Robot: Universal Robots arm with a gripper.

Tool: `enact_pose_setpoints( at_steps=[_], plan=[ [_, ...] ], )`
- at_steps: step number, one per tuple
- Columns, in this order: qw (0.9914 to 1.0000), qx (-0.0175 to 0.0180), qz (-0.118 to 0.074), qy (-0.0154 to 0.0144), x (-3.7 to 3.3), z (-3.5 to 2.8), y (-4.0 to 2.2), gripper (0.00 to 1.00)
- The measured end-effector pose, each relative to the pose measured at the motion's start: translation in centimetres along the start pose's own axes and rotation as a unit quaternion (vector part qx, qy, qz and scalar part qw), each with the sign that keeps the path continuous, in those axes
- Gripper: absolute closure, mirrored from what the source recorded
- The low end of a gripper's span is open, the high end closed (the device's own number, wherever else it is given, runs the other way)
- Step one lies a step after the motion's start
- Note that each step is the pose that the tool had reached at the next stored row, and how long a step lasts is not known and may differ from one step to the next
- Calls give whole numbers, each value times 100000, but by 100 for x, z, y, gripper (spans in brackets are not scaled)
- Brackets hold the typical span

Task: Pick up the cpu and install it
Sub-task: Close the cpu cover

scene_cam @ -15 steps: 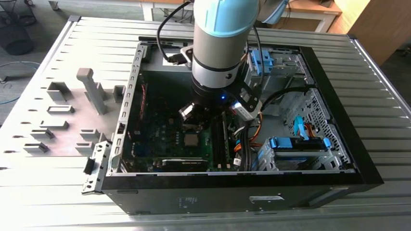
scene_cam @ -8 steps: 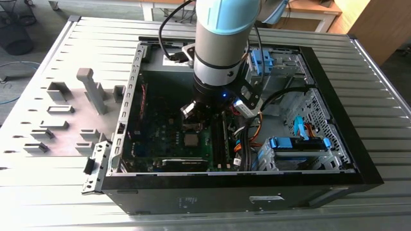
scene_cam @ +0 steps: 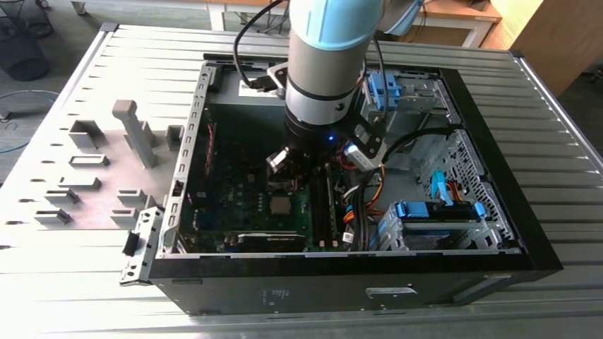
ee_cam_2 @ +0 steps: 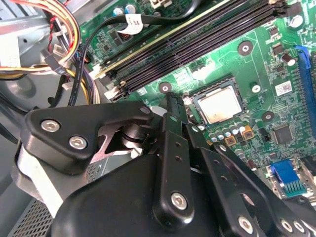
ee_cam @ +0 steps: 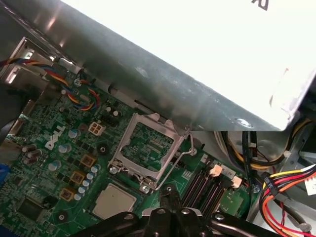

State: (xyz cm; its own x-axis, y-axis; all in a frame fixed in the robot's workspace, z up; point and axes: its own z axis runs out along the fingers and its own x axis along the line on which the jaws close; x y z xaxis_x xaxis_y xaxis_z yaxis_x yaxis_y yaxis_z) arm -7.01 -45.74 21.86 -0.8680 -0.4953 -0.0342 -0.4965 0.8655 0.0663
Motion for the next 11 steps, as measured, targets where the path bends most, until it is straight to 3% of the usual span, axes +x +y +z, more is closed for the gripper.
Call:
enact_pose_setpoints(
  at_steps=[6,11],
  plan=[
    [99994,-666,-839,-311,-20,1,0,89],
    [99990,-805,-1067,-367,-61,9,6,89]
  ],
)
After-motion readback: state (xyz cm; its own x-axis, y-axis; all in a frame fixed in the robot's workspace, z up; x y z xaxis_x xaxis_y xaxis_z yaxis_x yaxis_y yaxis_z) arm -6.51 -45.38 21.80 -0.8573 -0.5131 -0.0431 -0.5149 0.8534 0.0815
